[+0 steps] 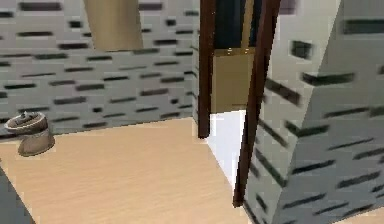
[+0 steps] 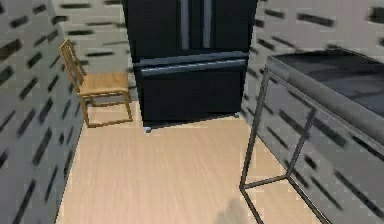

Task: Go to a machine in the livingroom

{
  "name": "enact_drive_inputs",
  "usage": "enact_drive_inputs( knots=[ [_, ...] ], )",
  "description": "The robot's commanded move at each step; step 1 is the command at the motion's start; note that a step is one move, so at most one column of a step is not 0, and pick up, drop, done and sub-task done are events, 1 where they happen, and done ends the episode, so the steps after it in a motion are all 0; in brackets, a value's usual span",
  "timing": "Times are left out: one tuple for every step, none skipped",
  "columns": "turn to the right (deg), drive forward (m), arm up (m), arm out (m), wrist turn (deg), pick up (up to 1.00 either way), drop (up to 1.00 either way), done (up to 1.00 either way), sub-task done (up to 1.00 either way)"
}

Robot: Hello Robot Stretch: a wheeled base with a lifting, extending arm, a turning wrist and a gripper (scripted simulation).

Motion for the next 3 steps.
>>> enact_drive_inputs(
  knots=[
    [-15.0, 0.0, 0.0, 0.0, 0.0, 0.0, 0.0, 0.0, 0.0],
    [0.0, 1.0, 0.0, 0.0, 0.0, 0.0, 0.0, 0.0, 0.0],
    [-3.0, 0.0, 0.0, 0.0, 0.0, 0.0, 0.0, 0.0, 0.0]
  ],
)
